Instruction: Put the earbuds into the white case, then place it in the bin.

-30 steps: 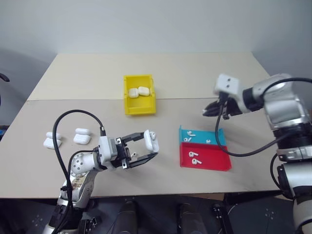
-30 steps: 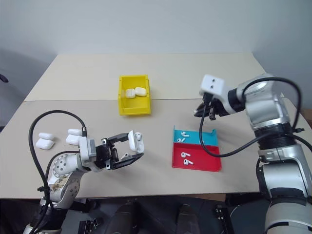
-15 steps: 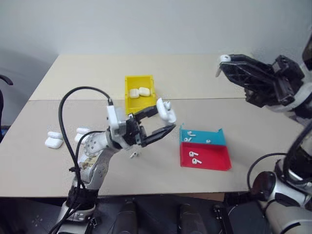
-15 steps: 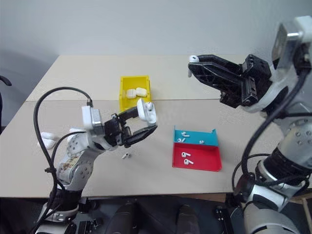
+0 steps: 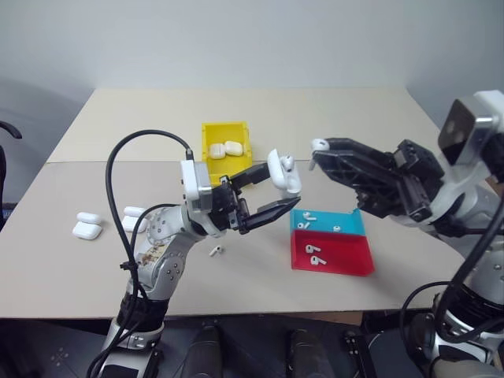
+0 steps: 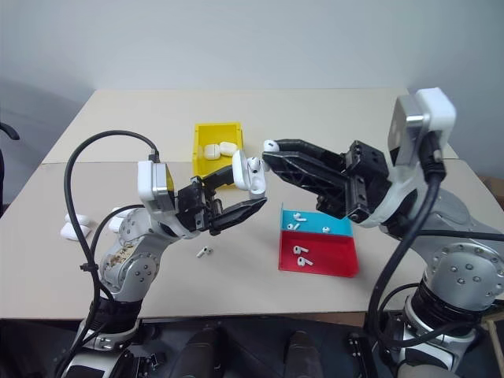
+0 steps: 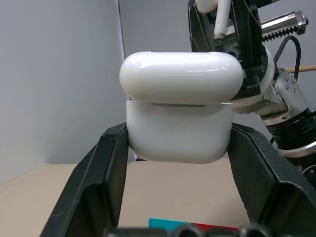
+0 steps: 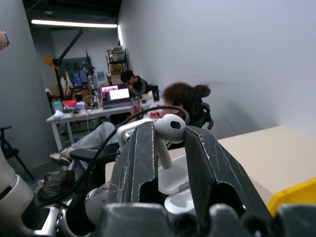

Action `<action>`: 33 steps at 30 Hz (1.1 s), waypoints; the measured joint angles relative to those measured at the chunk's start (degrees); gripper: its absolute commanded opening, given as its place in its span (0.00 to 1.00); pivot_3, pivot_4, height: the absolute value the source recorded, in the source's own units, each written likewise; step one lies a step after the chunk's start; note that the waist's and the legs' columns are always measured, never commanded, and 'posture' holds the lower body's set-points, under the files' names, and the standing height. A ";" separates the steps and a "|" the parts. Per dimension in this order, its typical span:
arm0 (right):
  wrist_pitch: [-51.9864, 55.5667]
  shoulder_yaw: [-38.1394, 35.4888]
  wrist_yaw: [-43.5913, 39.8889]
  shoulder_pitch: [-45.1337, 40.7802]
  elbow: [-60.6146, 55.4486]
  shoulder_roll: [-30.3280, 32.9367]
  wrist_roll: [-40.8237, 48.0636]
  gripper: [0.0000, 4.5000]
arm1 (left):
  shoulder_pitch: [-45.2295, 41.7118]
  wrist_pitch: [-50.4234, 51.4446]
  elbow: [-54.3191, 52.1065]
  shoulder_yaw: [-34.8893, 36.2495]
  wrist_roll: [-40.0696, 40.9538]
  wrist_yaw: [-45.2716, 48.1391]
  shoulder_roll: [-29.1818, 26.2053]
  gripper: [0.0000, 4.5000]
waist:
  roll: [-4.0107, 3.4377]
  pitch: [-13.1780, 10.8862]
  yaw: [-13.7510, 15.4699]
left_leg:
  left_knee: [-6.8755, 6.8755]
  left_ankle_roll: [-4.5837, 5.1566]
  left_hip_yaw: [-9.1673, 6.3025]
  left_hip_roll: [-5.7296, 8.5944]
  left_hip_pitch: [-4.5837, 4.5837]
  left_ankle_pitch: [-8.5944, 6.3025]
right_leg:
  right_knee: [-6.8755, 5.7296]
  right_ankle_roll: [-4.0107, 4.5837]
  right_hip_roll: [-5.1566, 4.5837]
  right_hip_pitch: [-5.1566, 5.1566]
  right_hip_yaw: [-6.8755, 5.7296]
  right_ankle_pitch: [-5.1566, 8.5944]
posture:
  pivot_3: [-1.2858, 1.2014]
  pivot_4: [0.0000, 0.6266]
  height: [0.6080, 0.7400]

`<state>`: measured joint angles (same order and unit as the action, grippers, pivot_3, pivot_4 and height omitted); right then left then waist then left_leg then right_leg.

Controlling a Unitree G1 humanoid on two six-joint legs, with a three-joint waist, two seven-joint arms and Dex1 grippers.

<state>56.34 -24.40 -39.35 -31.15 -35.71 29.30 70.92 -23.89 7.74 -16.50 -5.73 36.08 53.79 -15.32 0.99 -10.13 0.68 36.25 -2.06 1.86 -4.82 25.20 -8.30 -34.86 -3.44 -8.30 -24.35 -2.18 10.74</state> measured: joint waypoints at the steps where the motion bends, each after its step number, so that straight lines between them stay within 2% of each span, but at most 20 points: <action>1: -1.15 0.71 -0.11 0.74 -0.10 0.95 -0.14 0.14 | 0.01 0.00 -0.27 0.02 0.14 0.21 0.00 0.61 | 0.00 0.00 0.00 | 0.00 0.00 0.00 0.00 0.00 0.00 | 0.01 0.00 0.00 0.00 0.00 0.00 | 0.52 0.24 1.00; 11: -7.31 5.66 -1.59 3.49 -0.11 5.20 -2.91 0.14 | 0.10 0.04 -0.54 0.11 1.05 1.01 -0.02 0.61 | 0.01 -0.01 0.00 | -0.01 -0.01 -0.01 0.00 0.01 -0.01 | 0.10 0.00 0.00 -0.01 -0.01 0.01 | 0.52 0.24 1.00; 31: -11.86 10.73 -1.05 4.88 -0.10 7.33 -4.63 0.14 | 0.63 -0.10 -0.53 -0.12 0.84 1.05 0.53 0.61 | 0.03 -0.02 0.03 | -0.08 -0.01 -0.01 0.00 0.06 -0.02 | 0.28 0.00 0.00 -0.01 -0.03 0.01 | 0.52 0.24 1.00; 33: -11.86 11.12 -1.07 4.88 -0.04 7.85 -4.62 0.30 | 0.64 -0.18 -0.53 -0.13 0.34 1.13 0.59 0.61 | 0.04 -0.02 0.04 | -0.09 -0.01 -0.01 0.00 0.06 -0.03 | 0.29 0.00 0.00 -0.01 -0.03 0.01 | 0.52 0.24 1.00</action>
<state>44.48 -13.28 -40.41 -26.27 -35.75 37.15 66.30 -23.25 7.56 -17.04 -5.85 36.42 54.92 -14.73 1.03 -10.15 0.71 36.16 -2.07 1.85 -4.82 25.26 -8.32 -34.57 -3.44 -8.30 -24.36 -2.21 10.75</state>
